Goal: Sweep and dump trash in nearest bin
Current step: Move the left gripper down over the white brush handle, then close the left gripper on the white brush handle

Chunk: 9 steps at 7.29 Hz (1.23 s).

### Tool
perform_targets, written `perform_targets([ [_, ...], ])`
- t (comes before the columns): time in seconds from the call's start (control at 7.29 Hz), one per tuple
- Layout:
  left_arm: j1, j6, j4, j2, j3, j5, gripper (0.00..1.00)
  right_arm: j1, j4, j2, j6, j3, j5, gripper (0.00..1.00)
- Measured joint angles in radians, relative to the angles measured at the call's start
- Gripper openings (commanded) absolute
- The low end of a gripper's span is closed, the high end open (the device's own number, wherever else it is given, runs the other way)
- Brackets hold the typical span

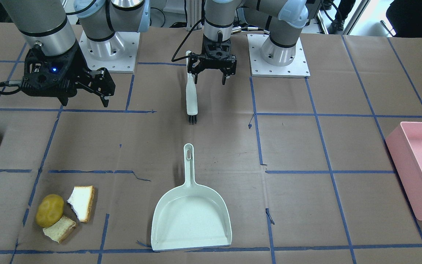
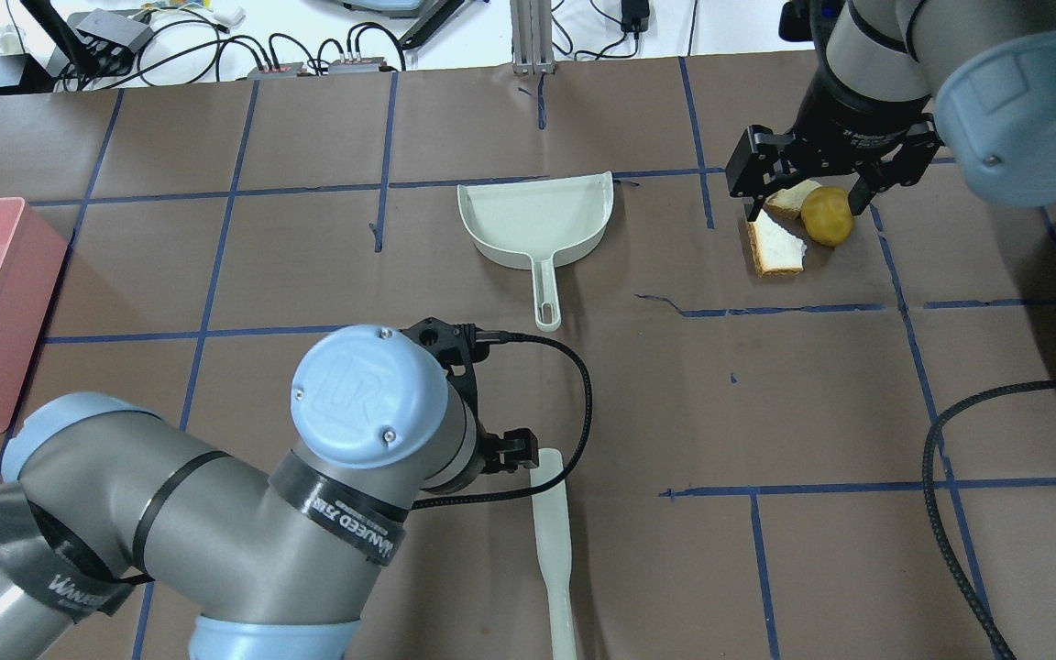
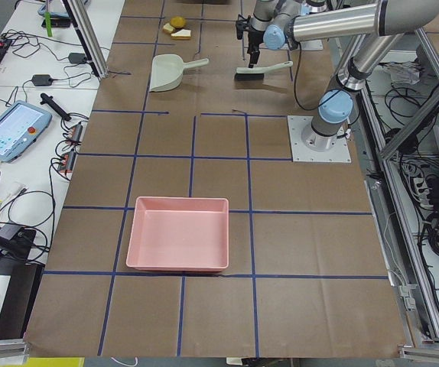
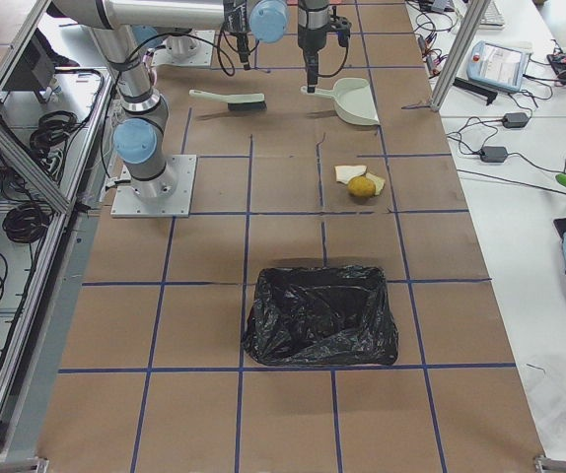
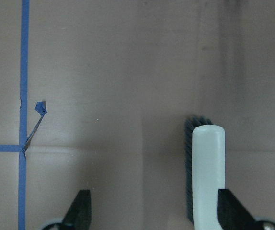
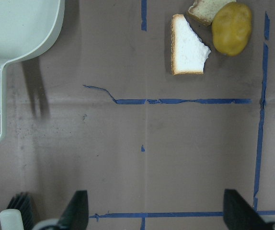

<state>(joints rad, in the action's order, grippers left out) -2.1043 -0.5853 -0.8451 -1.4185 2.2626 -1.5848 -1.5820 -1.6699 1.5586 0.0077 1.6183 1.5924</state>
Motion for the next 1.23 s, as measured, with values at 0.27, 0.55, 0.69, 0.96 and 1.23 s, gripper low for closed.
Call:
perform_targets([
  [0.27,-0.049,-0.026,0.117,-0.011,0.056,-0.001,0.99,0.0,0.0,0.0,0.0,0.0,0.0,1.0],
  [0.55,-0.095,-0.035,0.193,-0.044,0.072,0.002,0.99,-0.001,0.0,0.0,0.0,0.0,-0.001,1.0],
  [0.69,-0.139,-0.045,0.268,-0.082,0.077,0.001,0.99,-0.001,0.0,0.0,0.0,0.0,-0.001,1.0],
  [0.96,-0.234,-0.08,0.366,-0.142,0.086,-0.062,0.99,0.0,0.0,0.0,0.0,0.0,-0.002,1.0],
  [1.23,-0.291,-0.183,0.366,-0.151,0.109,-0.125,0.99,0.0,-0.001,0.0,0.0,0.0,-0.003,1.0],
])
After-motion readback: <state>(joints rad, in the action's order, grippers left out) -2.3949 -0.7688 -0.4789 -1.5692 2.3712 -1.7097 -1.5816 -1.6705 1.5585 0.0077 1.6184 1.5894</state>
